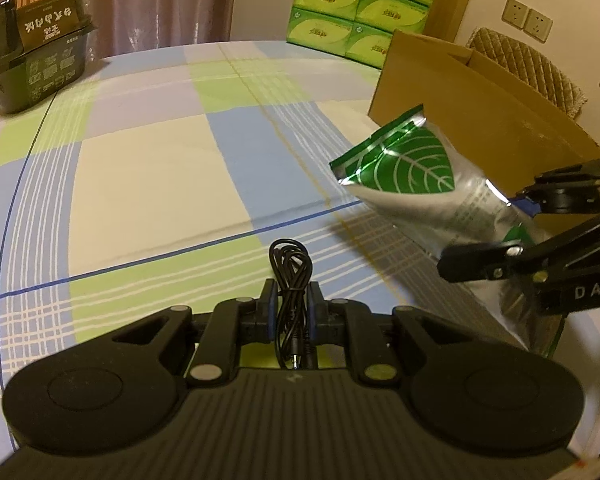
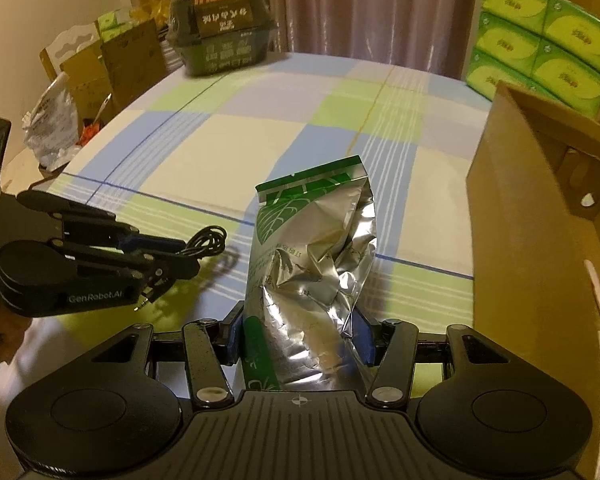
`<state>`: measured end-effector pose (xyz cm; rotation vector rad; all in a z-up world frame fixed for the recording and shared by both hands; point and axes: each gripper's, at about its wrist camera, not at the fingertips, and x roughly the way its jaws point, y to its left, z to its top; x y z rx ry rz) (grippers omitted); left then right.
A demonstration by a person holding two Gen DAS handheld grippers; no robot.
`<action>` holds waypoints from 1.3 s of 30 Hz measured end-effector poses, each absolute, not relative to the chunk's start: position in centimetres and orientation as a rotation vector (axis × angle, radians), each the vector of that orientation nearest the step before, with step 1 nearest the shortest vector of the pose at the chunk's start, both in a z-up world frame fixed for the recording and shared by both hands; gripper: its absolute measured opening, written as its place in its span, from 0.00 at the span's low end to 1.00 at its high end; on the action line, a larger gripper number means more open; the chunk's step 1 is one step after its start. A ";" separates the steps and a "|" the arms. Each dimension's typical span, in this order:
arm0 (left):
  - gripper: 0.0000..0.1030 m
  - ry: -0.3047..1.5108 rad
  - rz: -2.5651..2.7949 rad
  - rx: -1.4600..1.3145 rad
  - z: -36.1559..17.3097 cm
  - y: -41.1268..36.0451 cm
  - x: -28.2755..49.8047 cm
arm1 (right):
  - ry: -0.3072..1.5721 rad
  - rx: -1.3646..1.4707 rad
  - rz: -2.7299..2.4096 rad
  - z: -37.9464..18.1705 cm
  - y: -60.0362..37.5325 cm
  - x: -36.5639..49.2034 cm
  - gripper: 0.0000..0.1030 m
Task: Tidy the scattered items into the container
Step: 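Lift and carry the cable with the left gripper while the right carries the tea bag to the box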
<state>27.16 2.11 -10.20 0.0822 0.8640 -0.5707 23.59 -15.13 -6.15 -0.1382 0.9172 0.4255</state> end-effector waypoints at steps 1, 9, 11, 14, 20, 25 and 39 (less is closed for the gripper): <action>0.11 0.861 -0.574 0.082 -10.1 2.0 26.9 | 0.914 -0.134 0.421 -5.9 -15.3 23.4 0.48; 0.11 0.827 -0.596 0.057 -8.3 1.5 24.4 | 0.878 -0.133 0.424 -3.2 -16.4 21.5 0.48; 0.11 0.818 -0.596 0.036 -7.5 1.4 23.9 | 0.863 -0.133 0.423 -2.4 -16.8 21.0 0.48; 0.11 0.800 -0.574 0.039 -6.4 0.8 23.1 | 0.839 -0.123 0.417 -0.9 -17.6 20.3 0.48; 0.11 0.800 -0.535 -0.019 -4.9 0.0 21.2 | 0.797 -0.109 0.399 1.7 -19.3 19.1 0.48; 0.11 0.780 -0.542 -0.012 -3.0 -1.3 19.9 | 0.762 -0.087 0.387 4.0 -20.9 18.2 0.48; 0.11 0.706 -0.614 0.040 3.4 -8.9 17.3 | 0.657 -0.030 0.296 9.4 -28.3 15.9 0.48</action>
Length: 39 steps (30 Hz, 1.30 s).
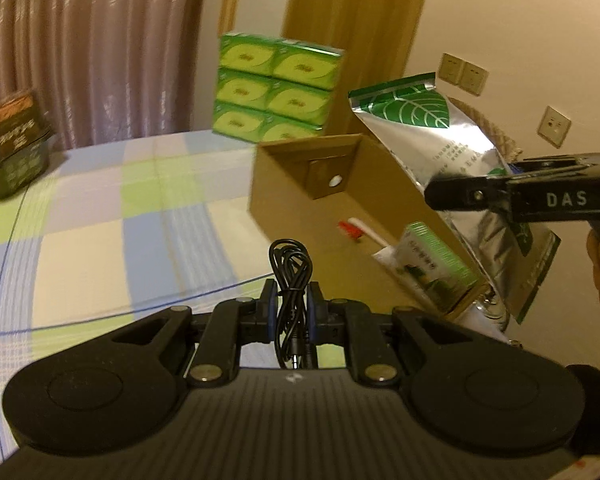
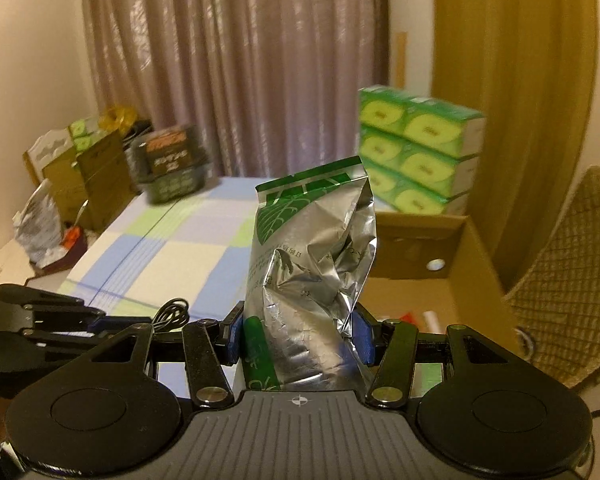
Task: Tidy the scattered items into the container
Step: 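Lift and carry the cable with the left gripper while the right carries the tea bag to the box, then lower the cable with the left gripper while the right lowers the tea bag into the box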
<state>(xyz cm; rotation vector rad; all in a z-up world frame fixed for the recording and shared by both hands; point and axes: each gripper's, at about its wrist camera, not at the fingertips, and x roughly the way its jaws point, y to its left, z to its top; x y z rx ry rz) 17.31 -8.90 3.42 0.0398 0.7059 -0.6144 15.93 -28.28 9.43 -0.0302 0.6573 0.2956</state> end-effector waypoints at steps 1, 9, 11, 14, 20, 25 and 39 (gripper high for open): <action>0.11 0.703 -0.622 0.045 3.7 -9.6 17.2 | 0.652 -0.026 0.285 9.7 -29.0 15.9 0.48; 0.11 0.692 -0.687 0.088 5.1 -15.5 17.1 | 0.637 0.015 0.213 10.3 -34.5 16.3 0.48; 0.11 0.692 -0.694 0.094 5.3 -16.8 17.2 | 0.640 0.029 0.201 10.2 -35.6 16.4 0.48; 0.11 0.691 -0.707 0.091 5.5 -18.6 17.5 | 0.641 0.044 0.188 10.1 -37.1 16.6 0.48; 0.11 0.705 -0.712 0.091 5.1 -21.6 18.2 | 0.649 0.064 0.173 9.5 -39.2 17.0 0.48; 0.11 0.726 -0.704 0.103 4.1 -23.2 18.8 | 0.664 0.081 0.171 8.7 -40.4 17.7 0.48; 0.11 0.769 -0.695 0.119 2.1 -24.5 19.6 | 0.676 0.088 0.173 8.0 -41.2 18.5 0.48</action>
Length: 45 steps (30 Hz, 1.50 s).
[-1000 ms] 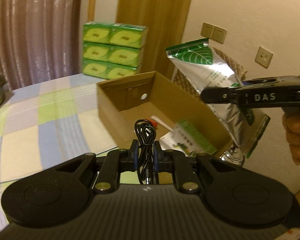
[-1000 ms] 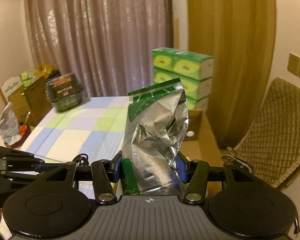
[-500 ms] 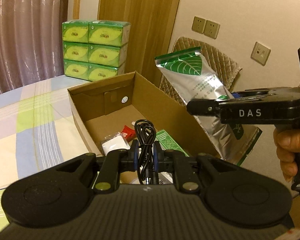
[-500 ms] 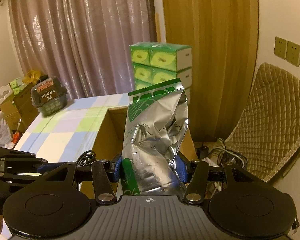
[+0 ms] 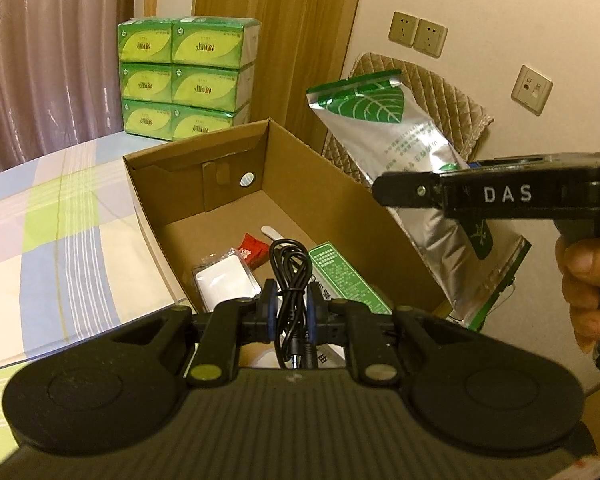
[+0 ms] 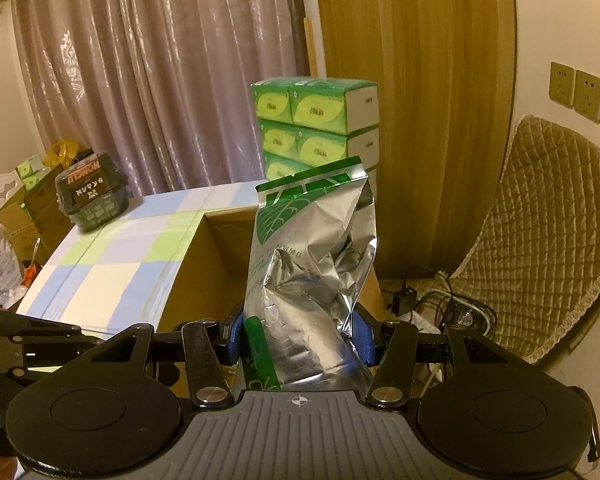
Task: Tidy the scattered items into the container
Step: 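Lower the cable with the left gripper while the right lowers the tea bag into the box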
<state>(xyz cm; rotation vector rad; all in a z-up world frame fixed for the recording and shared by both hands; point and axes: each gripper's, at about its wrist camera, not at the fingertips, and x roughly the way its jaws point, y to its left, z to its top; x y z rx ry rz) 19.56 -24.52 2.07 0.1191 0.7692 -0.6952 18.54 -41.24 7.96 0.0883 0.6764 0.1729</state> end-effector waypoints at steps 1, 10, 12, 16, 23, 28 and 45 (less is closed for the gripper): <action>0.11 0.771 -0.693 0.120 2.0 -24.6 19.6 | 0.678 0.088 0.174 7.8 -41.3 18.9 0.48; 0.11 0.790 -0.682 0.117 1.1 -24.8 20.1 | 0.689 0.087 0.176 7.4 -41.2 19.7 0.48; 0.11 0.793 -0.679 0.115 0.9 -24.8 20.2 | 0.692 0.086 0.176 7.3 -41.2 19.9 0.48; 0.11 0.802 -0.675 0.114 0.5 -24.9 20.4 | 0.694 0.086 0.179 7.1 -41.2 20.1 0.48; 0.11 0.811 -0.670 0.110 0.1 -25.0 20.5 | 0.703 0.084 0.182 6.6 -41.1 20.6 0.48; 0.11 0.815 -0.669 0.106 -0.1 -24.9 20.7 | 0.710 0.083 0.187 6.3 -41.0 20.9 0.48; 0.19 0.803 -0.658 0.105 -0.3 -24.7 21.0 | 0.718 0.079 0.191 6.0 -40.8 21.4 0.48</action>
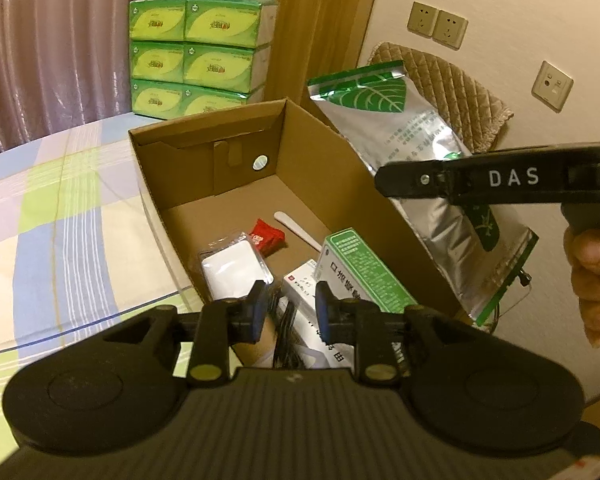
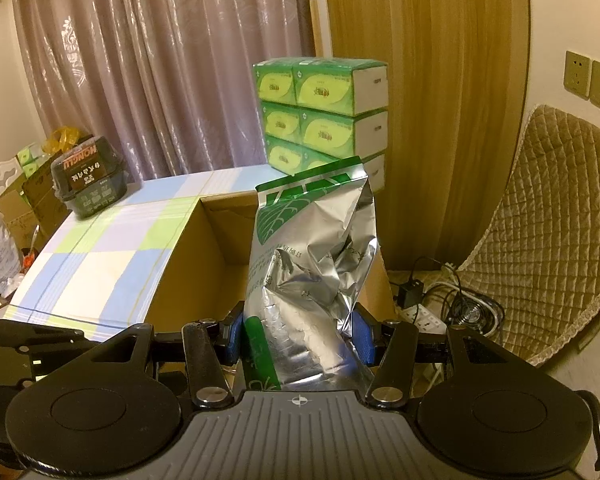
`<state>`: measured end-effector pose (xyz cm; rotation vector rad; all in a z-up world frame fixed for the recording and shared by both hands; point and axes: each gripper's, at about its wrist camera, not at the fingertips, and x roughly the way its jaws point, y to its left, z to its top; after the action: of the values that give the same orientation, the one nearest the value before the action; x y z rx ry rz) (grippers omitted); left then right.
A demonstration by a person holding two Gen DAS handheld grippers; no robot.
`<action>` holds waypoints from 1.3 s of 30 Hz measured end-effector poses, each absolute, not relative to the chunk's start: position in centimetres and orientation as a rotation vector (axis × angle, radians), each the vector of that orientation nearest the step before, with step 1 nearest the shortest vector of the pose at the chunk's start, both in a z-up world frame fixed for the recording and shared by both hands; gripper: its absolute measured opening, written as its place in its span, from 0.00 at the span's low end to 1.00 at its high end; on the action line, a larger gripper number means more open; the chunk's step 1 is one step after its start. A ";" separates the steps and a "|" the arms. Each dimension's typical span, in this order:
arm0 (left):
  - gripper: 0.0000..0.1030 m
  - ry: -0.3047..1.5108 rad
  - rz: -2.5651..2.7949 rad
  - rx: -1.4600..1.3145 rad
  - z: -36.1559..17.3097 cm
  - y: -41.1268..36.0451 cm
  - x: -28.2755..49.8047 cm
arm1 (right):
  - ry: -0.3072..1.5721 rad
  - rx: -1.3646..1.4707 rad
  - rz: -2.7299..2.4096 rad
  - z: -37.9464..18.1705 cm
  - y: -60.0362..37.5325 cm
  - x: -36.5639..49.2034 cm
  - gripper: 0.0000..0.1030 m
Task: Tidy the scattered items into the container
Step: 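Lower the cable with the left gripper while the right lowers the tea bag into the box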
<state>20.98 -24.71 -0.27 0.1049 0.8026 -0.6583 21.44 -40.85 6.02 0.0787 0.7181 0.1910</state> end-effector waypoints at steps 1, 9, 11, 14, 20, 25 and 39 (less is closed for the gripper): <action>0.19 0.803 -0.658 0.105 -0.3 -24.7 21.0 | 0.719 0.079 0.191 6.0 -40.9 21.5 0.48; 0.20 0.799 -0.650 0.106 -0.2 -24.3 20.9 | 0.728 0.079 0.192 5.7 -40.8 21.7 0.48; 0.21 0.797 -0.650 0.106 -0.2 -24.2 20.8 | 0.730 0.078 0.194 5.7 -40.8 21.8 0.48; 0.21 0.794 -0.649 0.105 -0.1 -24.0 20.8 | 0.730 0.077 0.198 5.7 -40.7 21.9 0.48; 0.22 0.791 -0.647 0.105 0.0 -23.7 20.8 | 0.732 0.072 0.204 5.6 -40.4 22.2 0.48; 0.23 0.790 -0.648 0.104 0.0 -23.6 20.8 | 0.735 0.067 0.208 5.5 -40.0 22.5 0.48; 0.32 0.774 -0.625 0.084 0.2 -21.9 20.8 | 0.754 0.092 0.251 5.5 -38.4 23.3 0.48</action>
<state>20.83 -21.91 0.24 0.0840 0.7738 -0.6254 23.35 -38.37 5.49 0.0922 0.7538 0.2508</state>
